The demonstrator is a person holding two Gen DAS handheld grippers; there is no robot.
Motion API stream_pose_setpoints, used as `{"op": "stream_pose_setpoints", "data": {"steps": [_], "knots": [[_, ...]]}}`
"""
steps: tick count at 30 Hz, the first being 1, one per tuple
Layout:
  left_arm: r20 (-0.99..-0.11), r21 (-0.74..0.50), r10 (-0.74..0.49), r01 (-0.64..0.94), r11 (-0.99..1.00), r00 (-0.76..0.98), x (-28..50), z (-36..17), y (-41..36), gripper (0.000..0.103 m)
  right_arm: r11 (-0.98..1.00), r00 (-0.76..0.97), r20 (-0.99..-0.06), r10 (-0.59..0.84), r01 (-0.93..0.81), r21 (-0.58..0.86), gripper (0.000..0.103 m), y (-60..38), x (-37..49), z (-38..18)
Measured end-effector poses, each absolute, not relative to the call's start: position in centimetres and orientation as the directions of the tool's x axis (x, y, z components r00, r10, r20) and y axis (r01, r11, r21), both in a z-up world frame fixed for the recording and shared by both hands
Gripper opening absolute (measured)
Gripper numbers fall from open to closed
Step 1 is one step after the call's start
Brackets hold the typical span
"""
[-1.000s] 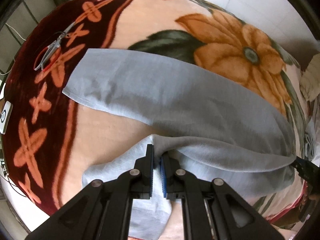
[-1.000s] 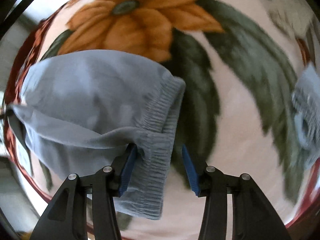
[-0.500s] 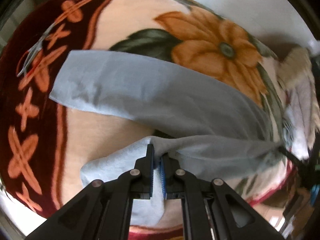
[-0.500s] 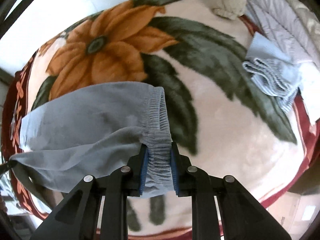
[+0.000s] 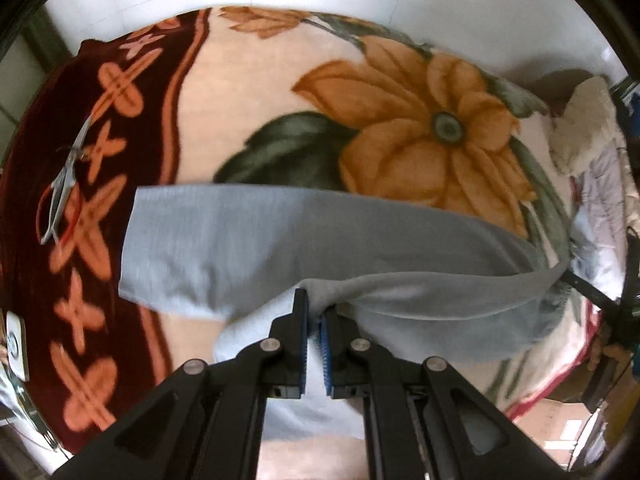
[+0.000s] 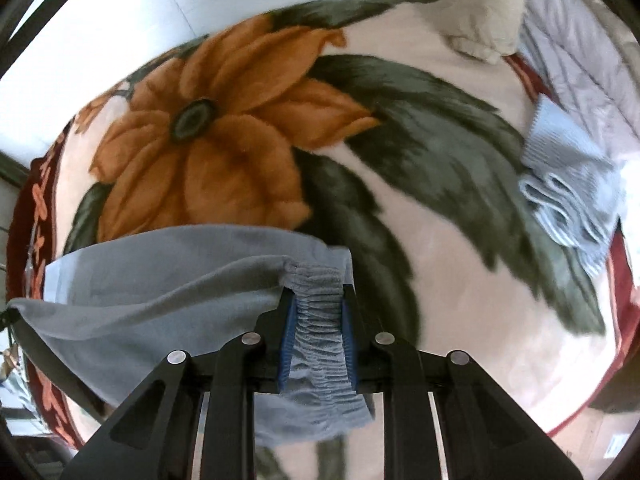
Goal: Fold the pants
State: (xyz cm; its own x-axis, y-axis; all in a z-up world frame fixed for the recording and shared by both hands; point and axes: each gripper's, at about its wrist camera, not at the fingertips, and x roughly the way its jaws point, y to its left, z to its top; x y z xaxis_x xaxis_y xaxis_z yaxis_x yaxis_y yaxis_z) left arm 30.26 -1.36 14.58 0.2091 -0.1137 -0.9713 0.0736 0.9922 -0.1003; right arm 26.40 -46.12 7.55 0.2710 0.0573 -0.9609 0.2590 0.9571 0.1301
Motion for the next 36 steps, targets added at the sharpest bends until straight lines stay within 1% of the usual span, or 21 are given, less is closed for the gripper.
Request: {"op": "stream_pose_setpoints", "data": {"steps": [2, 6, 7, 8, 10, 12, 14, 18, 20, 24, 30, 36], "knots": [[-0.979, -0.059, -0.075, 0.092, 0.994, 0.190, 32.3, 12.2, -1.9, 0.006, 0.959, 0.235, -0.971, 0.042, 0.263, 0.105, 0.021, -46.3, 27.6, 5.5], [-0.987, -0.040, -0.053, 0.085, 0.996, 0.153, 35.2, 8.0, -2.5, 0.006, 0.959, 0.182, -0.983, 0.028, 0.273, 0.078, 0.022, -46.3, 28.4, 3.3], [-0.988, -0.028, -0.041, 0.087, 0.996, 0.149, 35.6, 7.2, -2.7, 0.008, 0.957, 0.177, -0.984, 0.027, 0.281, 0.077, 0.024, -46.3, 28.5, 3.1], [-0.989, -0.020, -0.032, 0.086, 0.996, 0.145, 35.9, 6.7, -2.8, 0.013, 0.955, 0.174, -0.984, 0.025, 0.288, 0.075, 0.026, -46.2, 28.5, 3.1], [-0.991, -0.017, -0.027, 0.077, 0.997, 0.134, 36.2, 6.0, -2.8, 0.016, 0.952, 0.167, -0.986, 0.009, 0.301, 0.060, 0.031, -46.1, 28.4, 3.4], [-0.991, -0.024, -0.031, 0.058, 0.998, 0.131, 36.2, 5.7, -2.5, 0.024, 0.949, 0.165, -0.986, -0.005, 0.313, 0.048, 0.032, -46.0, 28.3, 3.9], [-0.990, -0.032, -0.038, 0.046, 0.998, 0.139, 36.0, 6.1, -2.1, 0.037, 0.945, 0.172, -0.985, -0.022, 0.324, 0.035, 0.032, -45.9, 27.9, 4.8], [-0.987, -0.067, -0.074, 0.049, 0.997, 0.143, 35.5, 7.3, -1.7, 0.049, 0.940, 0.208, -0.977, -0.036, 0.340, 0.038, 0.032, -45.1, 27.0, 6.8], [-0.985, -0.081, -0.089, 0.060, 0.995, 0.146, 35.0, 7.9, -1.6, 0.058, 0.937, 0.223, -0.974, -0.042, 0.348, 0.039, 0.032, -44.6, 26.5, 7.8], [-0.985, -0.104, -0.110, 0.047, 0.993, 0.132, 33.8, 8.6, -1.0, 0.059, 0.929, 0.234, -0.972, 0.003, 0.359, 0.089, 0.032, -42.2, 25.2, 8.8], [-0.984, -0.140, -0.139, 0.007, 0.990, 0.111, 30.7, 9.4, -0.6, 0.059, 0.954, 0.218, -0.973, 0.072, 0.271, 0.132, 0.032, -36.8, 23.8, 9.1], [-0.983, -0.157, -0.153, -0.039, 0.987, 0.100, 28.0, 9.8, -0.8, 0.059, 0.962, 0.203, -0.969, 0.140, 0.205, 0.182, 0.032, -32.4, 22.8, 8.1]]}}
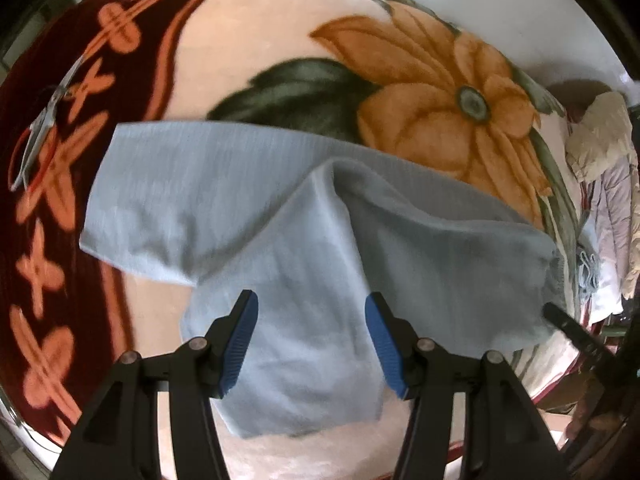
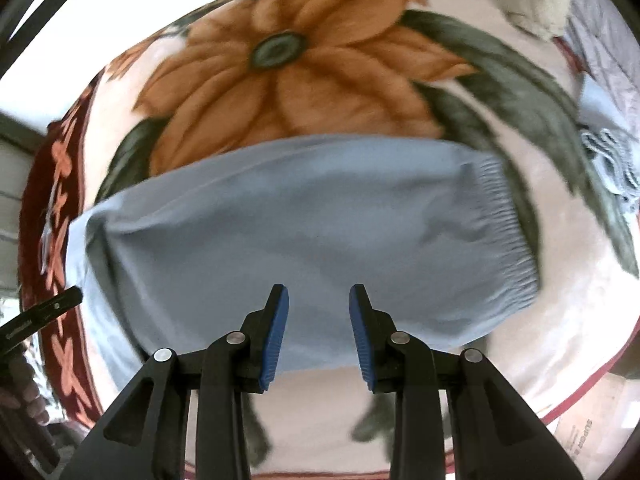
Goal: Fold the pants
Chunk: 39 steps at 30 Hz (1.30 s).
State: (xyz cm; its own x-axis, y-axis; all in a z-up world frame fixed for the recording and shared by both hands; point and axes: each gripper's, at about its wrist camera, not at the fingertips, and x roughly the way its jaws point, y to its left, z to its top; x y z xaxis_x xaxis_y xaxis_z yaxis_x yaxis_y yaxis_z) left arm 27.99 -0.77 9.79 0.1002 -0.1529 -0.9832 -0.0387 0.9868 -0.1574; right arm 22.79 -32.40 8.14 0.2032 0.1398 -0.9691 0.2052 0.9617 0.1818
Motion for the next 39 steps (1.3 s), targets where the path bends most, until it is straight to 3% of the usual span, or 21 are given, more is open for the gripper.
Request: {"op": "stream_pose_setpoints", "data": {"steps": [11, 19, 21, 23, 25, 30, 39], "knots": [[-0.989, -0.143, -0.140, -0.089, 0.986, 0.043, 23.8, 8.2, -4.0, 0.059, 0.961, 0.172, -0.960, 0.221, 0.132, 0.245, 0.032, -29.2, 22.8, 7.0], [-0.999, -0.050, -0.049, -0.129, 0.990, 0.014, 23.5, 4.8, -5.8, 0.059, 0.967, 0.132, -0.966, 0.223, 0.092, 0.236, 0.032, -30.0, 23.6, 5.1], [-0.999, -0.034, -0.034, -0.135, 0.990, 0.003, 23.6, 4.2, -5.8, 0.049, 0.965, 0.120, -0.966, 0.227, 0.104, 0.240, 0.032, -30.3, 23.8, 4.6], [-1.000, -0.024, -0.025, -0.128, 0.992, -0.001, 23.8, 4.1, -5.7, 0.020, 0.963, 0.113, -0.967, 0.230, 0.116, 0.242, 0.032, -30.4, 23.9, 4.4], [-0.999, -0.037, -0.037, -0.122, 0.992, 0.004, 23.7, 4.5, -5.2, 0.010, 0.962, 0.113, -0.966, 0.230, 0.120, 0.244, 0.032, -30.2, 24.0, 4.4], [-0.999, -0.011, -0.008, -0.065, 0.998, 0.041, 23.5, 7.0, -3.4, 0.004, 0.961, 0.124, -0.964, 0.234, 0.123, 0.249, 0.032, -29.8, 24.2, 4.9], [-0.984, 0.102, 0.108, -0.047, 0.994, 0.143, 27.4, 10.5, 4.0, 0.004, 0.970, 0.171, -0.958, 0.231, 0.038, 0.241, 0.032, -28.3, 28.1, 7.1]]}}
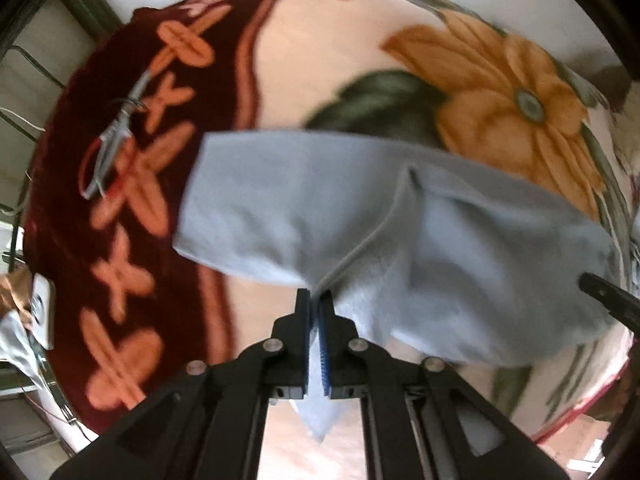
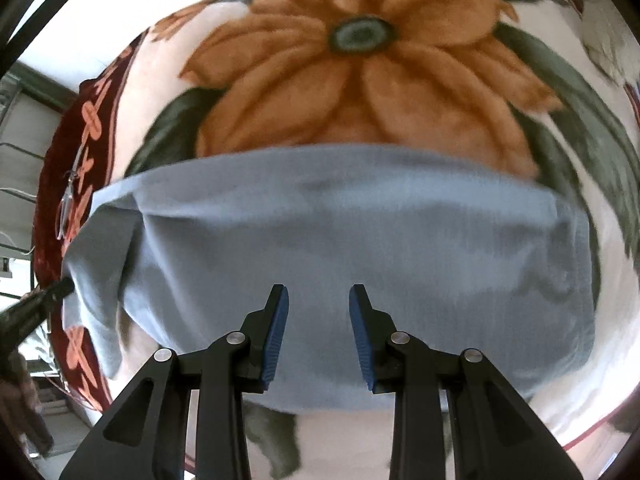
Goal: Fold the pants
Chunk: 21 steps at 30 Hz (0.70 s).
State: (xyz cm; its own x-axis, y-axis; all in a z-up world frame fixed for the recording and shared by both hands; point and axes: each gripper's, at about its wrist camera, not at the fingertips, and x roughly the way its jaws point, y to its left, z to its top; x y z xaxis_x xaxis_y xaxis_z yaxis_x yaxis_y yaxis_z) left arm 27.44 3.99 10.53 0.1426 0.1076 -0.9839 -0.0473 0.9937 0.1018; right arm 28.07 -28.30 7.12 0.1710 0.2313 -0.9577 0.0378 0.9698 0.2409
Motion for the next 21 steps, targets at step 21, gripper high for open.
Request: {"op": "stream_pose_setpoints", "data": {"steps": [21], "knots": [[-0.996, 0.030, 0.027, 0.034, 0.999, 0.085, 35.7, 5.0, 10.3, 0.004, 0.793, -0.044, -0.996, 0.084, -0.602, 0.093, 0.039, -15.6, 36.3, 2.3]]}}
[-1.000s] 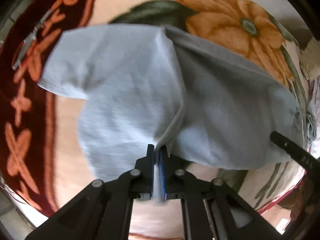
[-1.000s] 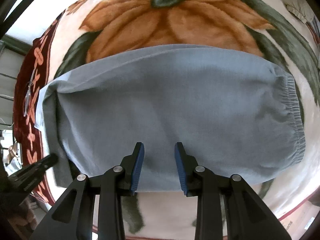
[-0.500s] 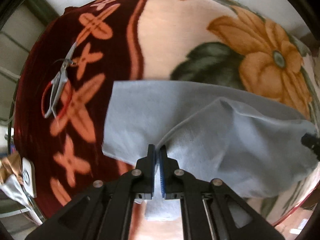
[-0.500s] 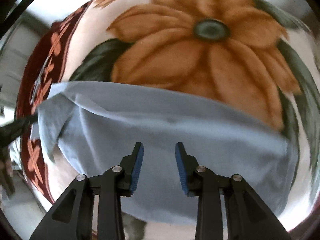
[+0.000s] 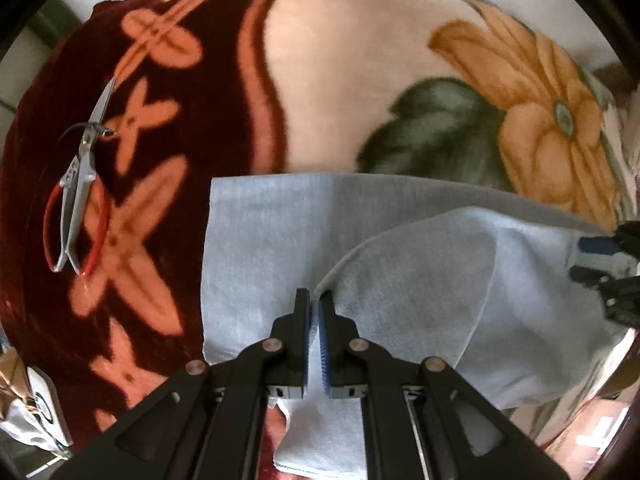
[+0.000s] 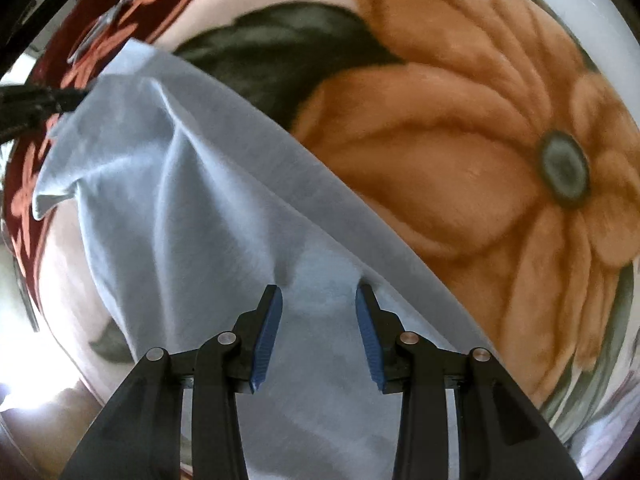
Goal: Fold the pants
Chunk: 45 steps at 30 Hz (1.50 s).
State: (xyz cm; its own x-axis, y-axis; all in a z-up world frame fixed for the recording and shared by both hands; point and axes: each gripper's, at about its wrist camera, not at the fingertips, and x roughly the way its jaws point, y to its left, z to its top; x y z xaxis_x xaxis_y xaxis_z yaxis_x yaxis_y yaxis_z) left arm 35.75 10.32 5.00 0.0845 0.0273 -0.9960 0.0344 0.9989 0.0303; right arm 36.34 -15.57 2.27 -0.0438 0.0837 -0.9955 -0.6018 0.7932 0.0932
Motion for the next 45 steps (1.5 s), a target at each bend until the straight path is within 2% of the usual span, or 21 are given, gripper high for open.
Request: {"op": "stream_pose_setpoints", "data": {"steps": [6, 11, 16, 18, 19, 20, 26, 30, 36, 41, 42, 45], "knots": [[-0.992, 0.025, 0.021, 0.032, 0.999, 0.127, 34.9, 6.8, 10.4, 0.004, 0.756, -0.053, -0.990, 0.131, -0.641, 0.134, 0.039, -14.1, 37.3, 2.6], [-0.985, 0.091, 0.079, 0.069, 0.993, 0.155, 34.2, 8.3, 9.9, 0.004, 0.713, -0.054, -0.992, 0.117, -0.690, 0.122, 0.039, -12.3, 39.1, 2.9], [-0.982, 0.096, 0.084, 0.062, 0.993, 0.170, 33.9, 8.8, 9.8, 0.004, 0.674, -0.106, -0.989, 0.100, -0.725, 0.145, 0.037, -10.2, 40.2, 2.3], [-0.981, 0.098, 0.089, 0.043, 0.994, 0.171, 33.9, 8.8, 9.9, 0.004, 0.675, -0.146, -0.982, 0.123, -0.713, 0.191, 0.022, -9.7, 40.5, 2.2], [-0.980, 0.096, 0.089, 0.034, 0.995, 0.177, 33.8, 9.0, 9.9, 0.004, 0.673, -0.145, -0.980, 0.133, -0.713, 0.197, 0.009, -9.5, 40.3, 2.4], [-0.979, 0.095, 0.088, 0.029, 0.995, 0.182, 33.7, 9.2, 10.0, 0.004, 0.672, -0.130, -0.982, 0.139, -0.716, 0.190, 0.005, -9.4, 39.9, 2.9], [-0.972, 0.099, 0.083, 0.060, 0.993, 0.220, 32.3, 12.2, 9.8, 0.004, 0.732, 0.052, -0.975, 0.216, -0.669, 0.126, 0.004, -11.3, 36.6, 8.2], [-0.958, 0.139, 0.104, 0.118, 0.983, 0.267, 33.0, 13.8, 9.6, 0.004, 0.760, 0.091, -0.972, 0.219, -0.641, 0.111, 0.004, -12.2, 36.9, 8.4], [-0.959, 0.207, 0.166, 0.165, 0.964, 0.231, 38.3, 8.8, 9.6, 0.004, 0.821, 0.098, -0.988, 0.118, -0.570, 0.042, 0.004, -11.0, 39.1, 3.7], [-0.968, 0.215, 0.199, 0.091, 0.972, 0.152, 41.8, 4.4, 11.5, 0.011, 0.858, 0.110, -0.991, 0.070, -0.513, 0.003, 0.004, -10.8, 39.5, 0.9], [-0.968, 0.219, 0.207, 0.074, 0.973, 0.144, 42.0, 4.2, 12.0, 0.015, 0.863, 0.120, -0.990, 0.073, -0.506, 0.002, 0.005, -10.8, 39.3, 0.9], [-0.957, 0.254, 0.246, 0.031, 0.967, 0.155, 42.2, 4.3, 13.4, 0.017, 0.873, 0.132, -0.987, 0.087, -0.487, 0.012, 0.006, -11.2, 39.2, 1.0]]}}
